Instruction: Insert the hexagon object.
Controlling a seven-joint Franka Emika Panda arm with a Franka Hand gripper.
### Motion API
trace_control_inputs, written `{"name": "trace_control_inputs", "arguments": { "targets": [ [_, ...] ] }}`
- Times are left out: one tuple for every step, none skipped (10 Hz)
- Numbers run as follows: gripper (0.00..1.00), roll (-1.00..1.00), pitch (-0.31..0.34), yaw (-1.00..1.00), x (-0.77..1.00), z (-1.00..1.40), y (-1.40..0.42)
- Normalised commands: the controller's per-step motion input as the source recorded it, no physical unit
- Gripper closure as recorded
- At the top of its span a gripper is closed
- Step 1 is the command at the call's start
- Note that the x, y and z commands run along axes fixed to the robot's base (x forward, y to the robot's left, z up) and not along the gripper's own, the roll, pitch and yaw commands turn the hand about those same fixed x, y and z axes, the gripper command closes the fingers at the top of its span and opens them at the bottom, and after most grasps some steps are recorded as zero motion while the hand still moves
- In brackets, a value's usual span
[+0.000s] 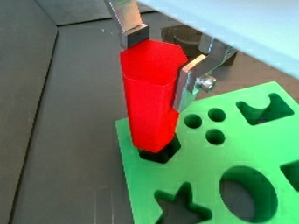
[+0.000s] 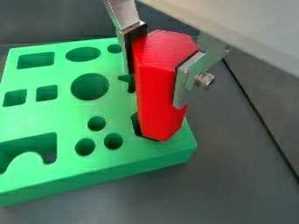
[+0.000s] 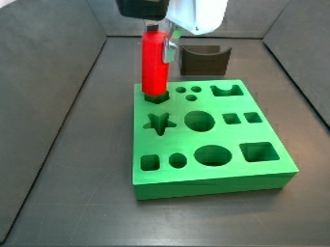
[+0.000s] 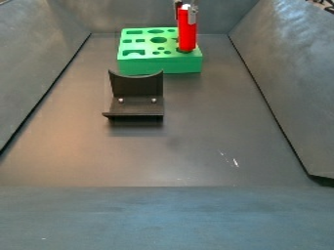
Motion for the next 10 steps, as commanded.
{"name": "trace_control_inputs", "arguments": {
  "targets": [
    [1.00,0.00,0.000,0.00,0.07,-0.27,-0.11],
    [1.00,0.00,0.041,0.00,0.24,-0.43,0.00],
    [1.00,0.07,0.033,0.00,0.27,-0.63,-0.01],
    [1.00,0.03,0.019,0.00,0.33,-0.71,-0.23],
    [1.00,0.09,0.019,0.00,0.37,-0.87,-0.13],
    [1.00,0.13,-0.010,0.00,0.21,-1.00,-0.11],
    [1.00,0.07,-0.123,-0.25,-0.25,-0.97,-0.18],
    [1.00,0.06,-0.226,-0.27,-0.70,-0.75,-0.06],
    [1.00,0.09,-0.267,0.00,-0.85,-0.68,-0.16],
    [1.00,0.05,-0.269,0.00,-0.60,-0.73,-0.23]
  ]
}}
